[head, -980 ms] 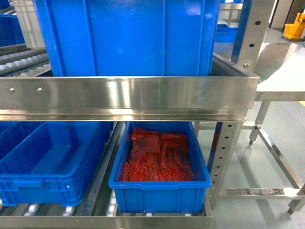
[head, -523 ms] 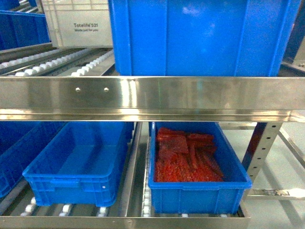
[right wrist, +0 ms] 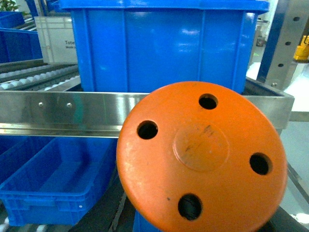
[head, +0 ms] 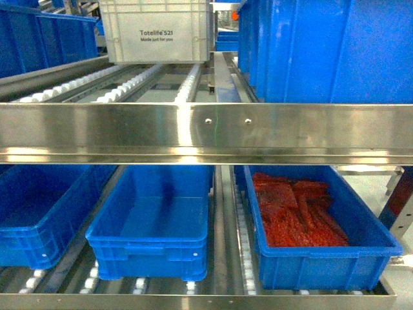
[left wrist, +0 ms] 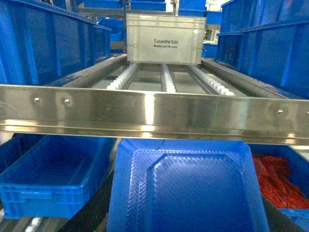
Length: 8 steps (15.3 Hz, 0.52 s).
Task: Sort blue parts and orange caps into right shelf containers
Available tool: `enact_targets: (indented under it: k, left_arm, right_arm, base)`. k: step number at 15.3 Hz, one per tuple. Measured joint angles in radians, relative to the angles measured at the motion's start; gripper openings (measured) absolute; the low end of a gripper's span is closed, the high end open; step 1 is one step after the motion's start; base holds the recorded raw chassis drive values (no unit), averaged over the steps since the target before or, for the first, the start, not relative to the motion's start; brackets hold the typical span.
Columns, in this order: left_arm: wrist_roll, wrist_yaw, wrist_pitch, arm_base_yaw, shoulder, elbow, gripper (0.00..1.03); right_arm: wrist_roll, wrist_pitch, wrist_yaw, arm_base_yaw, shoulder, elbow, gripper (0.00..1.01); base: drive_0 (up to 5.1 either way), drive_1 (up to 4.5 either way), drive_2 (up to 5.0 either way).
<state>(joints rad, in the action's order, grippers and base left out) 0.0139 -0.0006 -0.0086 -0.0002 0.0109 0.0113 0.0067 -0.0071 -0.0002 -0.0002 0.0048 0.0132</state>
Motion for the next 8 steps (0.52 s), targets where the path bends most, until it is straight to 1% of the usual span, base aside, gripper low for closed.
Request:
enact_targets:
  k: [8]
  left_arm:
    - [0.000, 0.000, 0.001, 0.000, 0.000, 0.000, 0.41]
  right_arm:
    - [0.000, 0.000, 0.000, 0.000, 0.000, 0.000, 0.43]
  base:
    - [-5.0, 2.49, 2.5]
